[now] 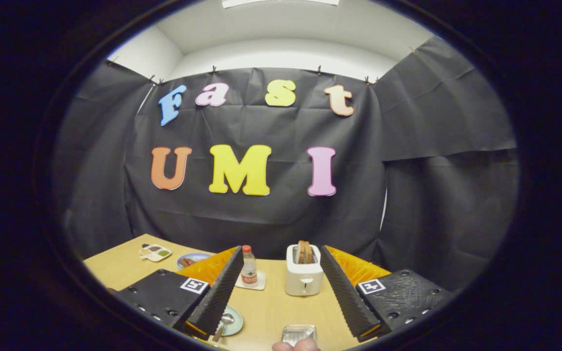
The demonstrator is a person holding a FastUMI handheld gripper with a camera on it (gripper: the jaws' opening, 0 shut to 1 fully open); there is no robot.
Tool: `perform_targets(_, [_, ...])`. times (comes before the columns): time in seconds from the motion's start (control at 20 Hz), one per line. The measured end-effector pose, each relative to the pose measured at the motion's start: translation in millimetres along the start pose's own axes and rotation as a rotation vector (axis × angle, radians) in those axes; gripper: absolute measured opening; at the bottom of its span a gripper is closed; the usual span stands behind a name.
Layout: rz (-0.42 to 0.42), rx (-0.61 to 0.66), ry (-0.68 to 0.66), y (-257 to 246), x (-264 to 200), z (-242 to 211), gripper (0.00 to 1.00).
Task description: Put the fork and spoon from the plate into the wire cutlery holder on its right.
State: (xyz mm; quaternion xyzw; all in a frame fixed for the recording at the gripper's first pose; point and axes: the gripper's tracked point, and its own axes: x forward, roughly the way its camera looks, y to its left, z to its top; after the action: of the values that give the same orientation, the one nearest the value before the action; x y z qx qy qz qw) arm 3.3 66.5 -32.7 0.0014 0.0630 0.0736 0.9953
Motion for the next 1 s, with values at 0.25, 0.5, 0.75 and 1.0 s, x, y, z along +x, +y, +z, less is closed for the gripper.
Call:
perform_targets(0.25, [0.064, -0.031, 0.148, 40.1, 2.3, -58.2, 0.95])
perform_targets(0.5, [0.139, -0.023, 0.345, 85.0, 8.2, -127.4, 0.95])
perform_targets(0.75, [0.135, -0.013, 0.507, 112.5, 15.7, -201.1, 0.96])
perform_targets(1.0, [0.124, -0.079, 0.634, 129.3, 25.5, -267.2, 0.96])
